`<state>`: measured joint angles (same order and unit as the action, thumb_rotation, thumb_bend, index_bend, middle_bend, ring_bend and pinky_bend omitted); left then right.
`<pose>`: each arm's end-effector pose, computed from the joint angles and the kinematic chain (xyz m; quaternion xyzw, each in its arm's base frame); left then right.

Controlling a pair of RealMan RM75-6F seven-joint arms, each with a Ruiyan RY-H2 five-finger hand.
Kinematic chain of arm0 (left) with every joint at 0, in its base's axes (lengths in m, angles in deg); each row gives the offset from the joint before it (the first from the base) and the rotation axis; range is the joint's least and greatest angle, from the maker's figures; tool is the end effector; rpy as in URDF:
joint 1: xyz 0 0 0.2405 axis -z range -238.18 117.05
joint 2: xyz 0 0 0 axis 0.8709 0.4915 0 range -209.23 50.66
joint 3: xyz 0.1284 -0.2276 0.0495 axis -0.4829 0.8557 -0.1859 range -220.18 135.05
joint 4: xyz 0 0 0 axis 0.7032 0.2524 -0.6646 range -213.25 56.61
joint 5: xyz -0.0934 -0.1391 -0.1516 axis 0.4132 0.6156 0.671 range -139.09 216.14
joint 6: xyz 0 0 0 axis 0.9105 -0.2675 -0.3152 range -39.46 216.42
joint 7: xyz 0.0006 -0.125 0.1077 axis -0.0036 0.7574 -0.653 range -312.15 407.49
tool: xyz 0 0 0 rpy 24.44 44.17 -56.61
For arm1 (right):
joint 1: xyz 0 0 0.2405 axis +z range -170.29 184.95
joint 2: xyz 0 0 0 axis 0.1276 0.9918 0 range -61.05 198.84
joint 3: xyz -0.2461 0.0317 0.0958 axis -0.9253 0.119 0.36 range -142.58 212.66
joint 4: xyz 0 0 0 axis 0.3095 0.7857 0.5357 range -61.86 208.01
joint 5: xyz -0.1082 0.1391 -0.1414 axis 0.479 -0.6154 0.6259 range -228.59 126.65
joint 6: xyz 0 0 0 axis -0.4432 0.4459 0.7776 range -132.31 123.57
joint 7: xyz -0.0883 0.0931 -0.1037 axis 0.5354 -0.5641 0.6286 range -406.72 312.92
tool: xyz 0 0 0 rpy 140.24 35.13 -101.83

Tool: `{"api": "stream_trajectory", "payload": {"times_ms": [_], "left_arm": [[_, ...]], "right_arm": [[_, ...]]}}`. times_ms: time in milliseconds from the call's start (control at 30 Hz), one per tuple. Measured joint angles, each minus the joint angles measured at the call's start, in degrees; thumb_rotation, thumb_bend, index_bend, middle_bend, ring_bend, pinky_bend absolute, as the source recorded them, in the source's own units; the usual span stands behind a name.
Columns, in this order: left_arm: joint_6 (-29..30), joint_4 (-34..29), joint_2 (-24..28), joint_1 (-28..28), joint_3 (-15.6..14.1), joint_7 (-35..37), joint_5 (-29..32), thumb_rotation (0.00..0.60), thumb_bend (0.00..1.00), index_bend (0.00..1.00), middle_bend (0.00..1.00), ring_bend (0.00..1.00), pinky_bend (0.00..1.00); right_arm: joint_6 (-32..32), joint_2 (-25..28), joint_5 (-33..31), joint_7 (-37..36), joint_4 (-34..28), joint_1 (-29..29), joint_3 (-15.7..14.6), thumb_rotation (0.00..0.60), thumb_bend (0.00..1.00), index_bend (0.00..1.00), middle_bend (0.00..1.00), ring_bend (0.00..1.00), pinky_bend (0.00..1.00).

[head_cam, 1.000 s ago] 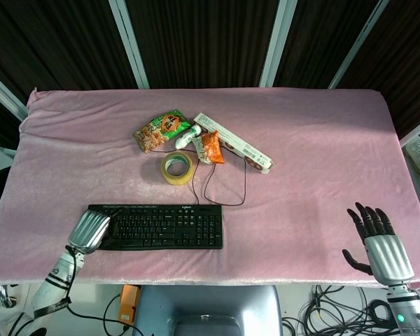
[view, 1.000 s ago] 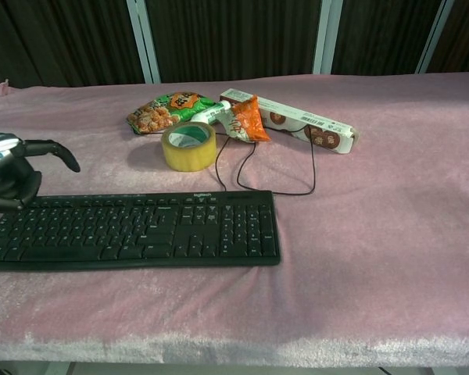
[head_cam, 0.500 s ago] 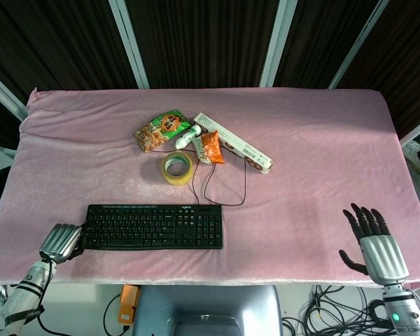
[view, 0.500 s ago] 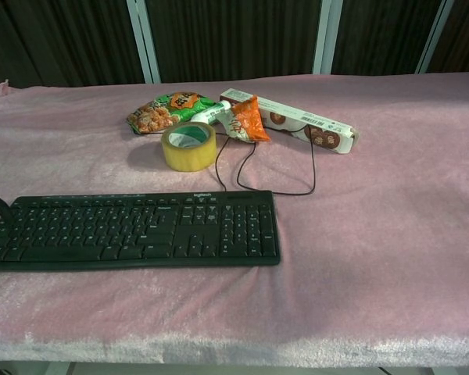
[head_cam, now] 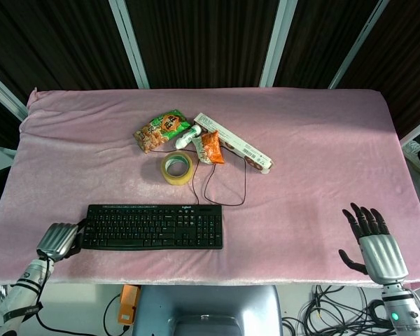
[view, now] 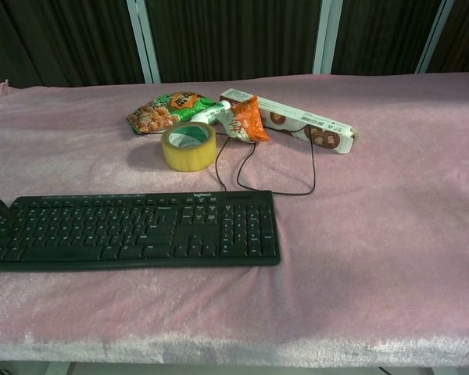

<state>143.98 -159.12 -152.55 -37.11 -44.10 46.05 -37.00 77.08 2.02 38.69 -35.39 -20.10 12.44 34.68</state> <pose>-0.3417 0.2826 0.0414 -0.7131 -0.4596 -0.2403 0.4717 -0.3157 -0.1903 0.1089 0.6657 -0.3585 0.3274 0.5666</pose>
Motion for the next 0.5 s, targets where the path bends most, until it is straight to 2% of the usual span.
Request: {"api": "stream_trajectory", "payload": {"times_ms": [500], "left_arm": [[-2.1, 1.9, -0.6, 0.2, 0.5, -0.2, 1.7, 0.6, 0.8, 0.26, 1.0, 1.0, 1.0]], "right_arm": [[0.0, 0.2, 0.2, -0.2, -0.1, 0.0, -0.2, 0.6, 0.41, 0.0, 0.0, 0.0, 0.0]]}}
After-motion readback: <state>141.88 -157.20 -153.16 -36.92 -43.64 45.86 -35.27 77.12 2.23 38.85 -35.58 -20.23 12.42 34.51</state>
